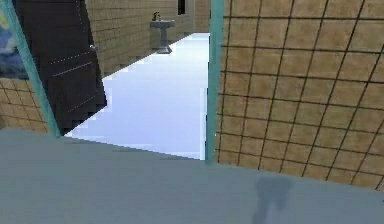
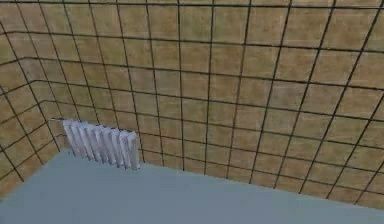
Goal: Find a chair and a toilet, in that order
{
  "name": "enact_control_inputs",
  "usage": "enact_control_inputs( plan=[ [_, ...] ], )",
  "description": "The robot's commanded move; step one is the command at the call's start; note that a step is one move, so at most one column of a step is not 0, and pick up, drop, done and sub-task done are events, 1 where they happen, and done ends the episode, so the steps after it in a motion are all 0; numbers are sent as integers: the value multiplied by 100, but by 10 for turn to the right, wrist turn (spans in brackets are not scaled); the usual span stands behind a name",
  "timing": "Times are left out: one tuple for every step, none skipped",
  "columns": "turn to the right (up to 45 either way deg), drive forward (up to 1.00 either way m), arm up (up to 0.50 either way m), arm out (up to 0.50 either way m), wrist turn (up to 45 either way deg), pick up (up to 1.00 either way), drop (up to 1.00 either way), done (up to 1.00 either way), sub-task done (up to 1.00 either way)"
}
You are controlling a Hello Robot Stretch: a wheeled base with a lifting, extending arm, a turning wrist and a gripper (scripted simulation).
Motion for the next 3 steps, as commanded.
enact_control_inputs(
  plan=[
    [-120,0,0,0,0,0,0,0,0],
    [0,100,0,0,0,0,0,0,0],
    [0,10,0,0,0,0,0,0,0]
  ],
)
